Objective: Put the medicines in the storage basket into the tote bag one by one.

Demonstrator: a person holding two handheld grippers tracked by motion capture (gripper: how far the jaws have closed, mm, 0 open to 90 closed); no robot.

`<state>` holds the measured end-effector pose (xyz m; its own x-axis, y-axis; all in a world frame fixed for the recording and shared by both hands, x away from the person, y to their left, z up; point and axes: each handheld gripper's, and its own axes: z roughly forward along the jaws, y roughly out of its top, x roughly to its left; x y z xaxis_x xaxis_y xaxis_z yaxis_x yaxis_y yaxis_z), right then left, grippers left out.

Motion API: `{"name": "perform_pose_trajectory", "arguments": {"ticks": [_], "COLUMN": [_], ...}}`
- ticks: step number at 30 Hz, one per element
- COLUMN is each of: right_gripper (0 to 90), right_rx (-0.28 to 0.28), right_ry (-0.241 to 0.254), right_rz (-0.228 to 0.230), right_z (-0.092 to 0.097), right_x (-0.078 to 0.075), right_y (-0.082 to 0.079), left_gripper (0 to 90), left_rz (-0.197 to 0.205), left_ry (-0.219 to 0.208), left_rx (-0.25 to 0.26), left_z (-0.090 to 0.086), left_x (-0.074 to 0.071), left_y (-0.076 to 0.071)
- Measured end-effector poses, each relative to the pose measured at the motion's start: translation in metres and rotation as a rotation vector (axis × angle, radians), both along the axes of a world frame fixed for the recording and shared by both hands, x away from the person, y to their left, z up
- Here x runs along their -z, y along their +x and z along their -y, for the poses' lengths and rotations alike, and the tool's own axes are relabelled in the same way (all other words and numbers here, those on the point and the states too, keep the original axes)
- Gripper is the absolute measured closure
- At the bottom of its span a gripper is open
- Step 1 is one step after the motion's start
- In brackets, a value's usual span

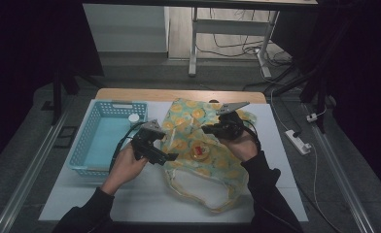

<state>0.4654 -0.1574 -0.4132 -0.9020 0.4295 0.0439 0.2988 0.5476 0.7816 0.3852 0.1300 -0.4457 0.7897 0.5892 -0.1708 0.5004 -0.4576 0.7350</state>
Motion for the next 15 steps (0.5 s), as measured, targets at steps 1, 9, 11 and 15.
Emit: {"name": "perform_pose_trajectory", "arguments": {"ticks": [1, 9, 11, 15], "right_gripper": [89.2, 89.3, 89.3, 89.2], "right_rx": [0.0, 0.001, 0.0, 0.001], "right_ry": [0.0, -0.003, -0.005, -0.006], "right_rz": [0.003, 0.003, 0.003, 0.001], "right_z": [0.0, 0.0, -0.001, -0.001], "right_x": [0.0, 0.001, 0.001, 0.001], "right_y": [0.0, 0.0, 0.0, 0.0], "left_gripper": [0.4, 0.4, 0.5, 0.7], "left_rz": [0.001, -0.018, -0.017, -0.021], "left_ry": [0.0, 0.012, 0.02, 0.02], "left_rx": [-0.008, -0.067, -0.086, -0.126], "left_z": [-0.003, -0.025, -0.032, -0.046], "left_x": [0.0, 0.005, 0.005, 0.006], "left_y": [0.0, -0.001, -0.001, -0.002]}}
